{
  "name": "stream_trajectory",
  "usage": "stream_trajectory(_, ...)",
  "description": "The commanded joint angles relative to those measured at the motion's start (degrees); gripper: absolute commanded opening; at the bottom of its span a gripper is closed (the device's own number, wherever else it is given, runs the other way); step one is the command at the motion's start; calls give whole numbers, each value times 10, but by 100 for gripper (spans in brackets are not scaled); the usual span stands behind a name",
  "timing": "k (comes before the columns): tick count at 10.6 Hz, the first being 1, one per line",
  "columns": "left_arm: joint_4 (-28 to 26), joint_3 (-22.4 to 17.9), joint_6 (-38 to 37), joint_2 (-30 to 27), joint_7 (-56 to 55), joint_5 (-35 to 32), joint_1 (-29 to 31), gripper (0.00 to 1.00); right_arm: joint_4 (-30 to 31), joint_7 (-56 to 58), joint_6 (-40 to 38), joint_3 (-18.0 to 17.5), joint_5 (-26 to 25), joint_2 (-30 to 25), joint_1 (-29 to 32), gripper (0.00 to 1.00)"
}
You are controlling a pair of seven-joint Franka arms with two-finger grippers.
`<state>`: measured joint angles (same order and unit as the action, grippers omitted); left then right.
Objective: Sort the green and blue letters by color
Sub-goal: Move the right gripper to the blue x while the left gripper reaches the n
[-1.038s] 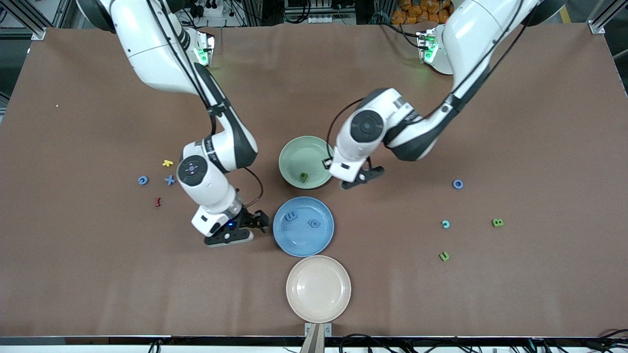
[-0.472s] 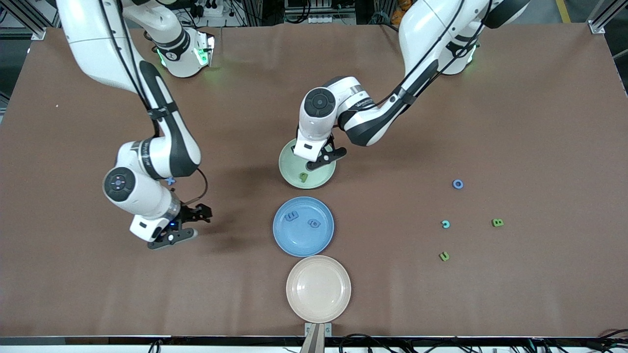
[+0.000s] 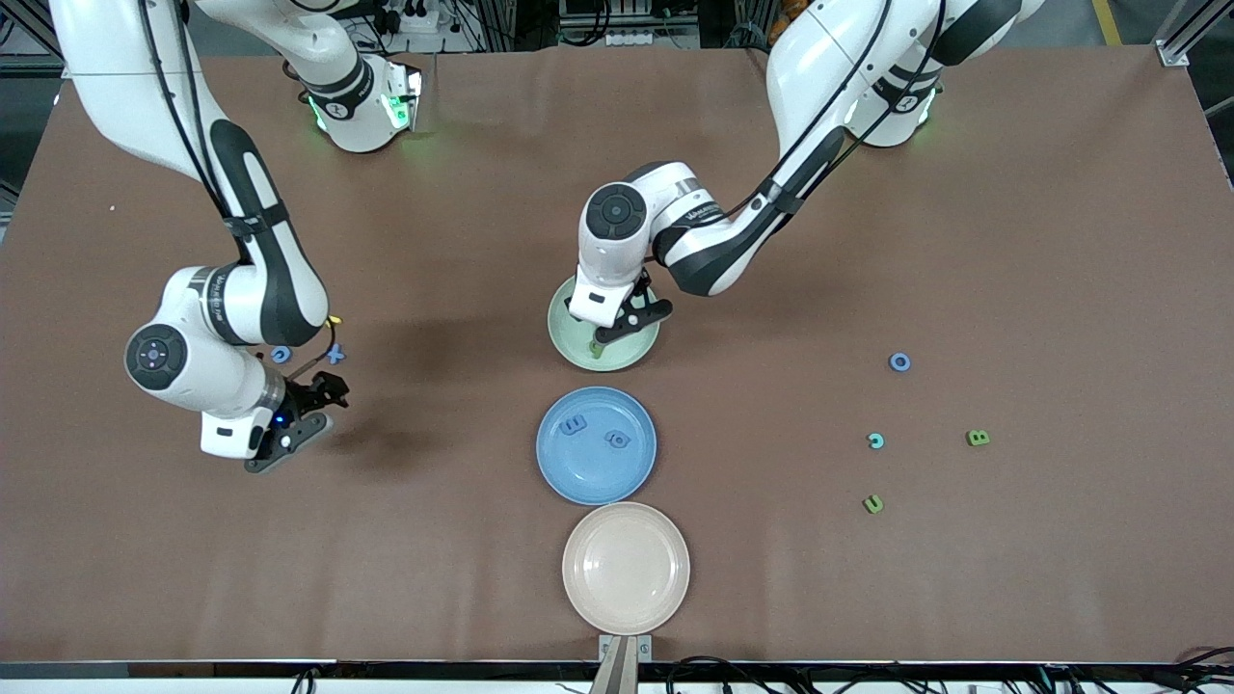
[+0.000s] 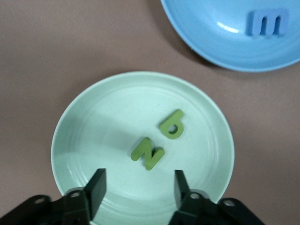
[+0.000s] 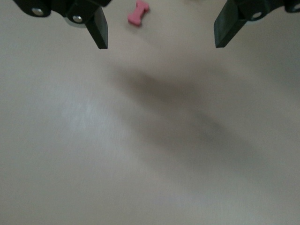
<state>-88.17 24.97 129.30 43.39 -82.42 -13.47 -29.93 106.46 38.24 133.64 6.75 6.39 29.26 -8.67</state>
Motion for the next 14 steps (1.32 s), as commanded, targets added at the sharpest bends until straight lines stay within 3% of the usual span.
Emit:
stream_trajectory(1, 15, -4, -2, -16, 16, 0, 36, 100, 123, 25, 17, -10, -8, -83, 12, 100)
stream_trajectory(5, 11, -2, -26, -64, 153, 3, 116, 100, 218, 25, 130, -11, -7, -85, 14, 100)
stream_trajectory(14, 16, -6, -23, -48, 628, 4, 305, 100, 263, 25, 181, -12, -7, -82, 24, 100)
